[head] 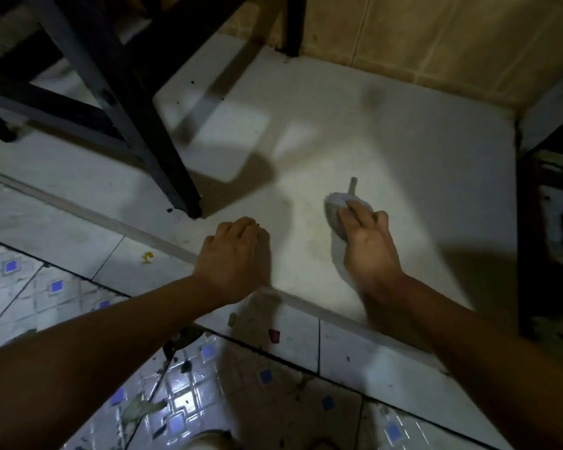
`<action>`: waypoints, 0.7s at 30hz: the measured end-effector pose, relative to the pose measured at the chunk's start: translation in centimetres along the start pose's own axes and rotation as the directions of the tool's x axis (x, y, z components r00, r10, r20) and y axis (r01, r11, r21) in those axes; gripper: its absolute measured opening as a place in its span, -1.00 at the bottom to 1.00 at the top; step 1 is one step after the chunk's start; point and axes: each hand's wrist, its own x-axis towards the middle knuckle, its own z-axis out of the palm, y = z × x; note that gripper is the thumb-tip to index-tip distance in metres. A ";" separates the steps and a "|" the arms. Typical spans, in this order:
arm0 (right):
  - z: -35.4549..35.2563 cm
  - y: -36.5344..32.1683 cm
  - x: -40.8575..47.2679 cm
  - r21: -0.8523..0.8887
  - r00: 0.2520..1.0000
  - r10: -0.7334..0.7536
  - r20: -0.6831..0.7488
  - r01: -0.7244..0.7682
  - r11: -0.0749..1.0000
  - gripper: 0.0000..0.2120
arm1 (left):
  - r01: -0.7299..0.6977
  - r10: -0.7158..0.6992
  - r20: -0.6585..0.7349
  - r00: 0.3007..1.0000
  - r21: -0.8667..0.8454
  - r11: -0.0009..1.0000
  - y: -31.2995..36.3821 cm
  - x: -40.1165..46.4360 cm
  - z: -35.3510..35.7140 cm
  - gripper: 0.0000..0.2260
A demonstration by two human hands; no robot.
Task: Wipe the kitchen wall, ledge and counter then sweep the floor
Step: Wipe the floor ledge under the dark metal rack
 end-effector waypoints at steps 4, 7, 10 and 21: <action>1.9 -5.0 -2.0 0.065 0.963 -0.266 -0.032 0.268 0.961 -0.47 | 0.017 -0.017 -0.021 1.000 -0.037 0.999 -1.0 -0.4 -0.3 -0.41; 3.0 -6.3 -1.1 0.104 0.873 -0.486 0.046 0.480 0.871 -0.43 | 0.038 -0.041 -0.034 0.999 -0.081 0.996 -2.0 -0.7 -0.5 -0.46; 1.8 -4.7 2.7 0.064 0.961 -0.274 0.029 0.272 0.960 -0.41 | 0.061 -0.062 -0.021 0.998 -0.030 0.998 -3.4 -1.0 -0.3 -0.35; 3.7 -8.3 4.1 0.101 0.890 -0.440 0.117 0.430 0.897 -0.43 | 0.104 -0.107 -0.054 0.993 -0.055 0.993 -6.0 -2.0 -0.1 -0.37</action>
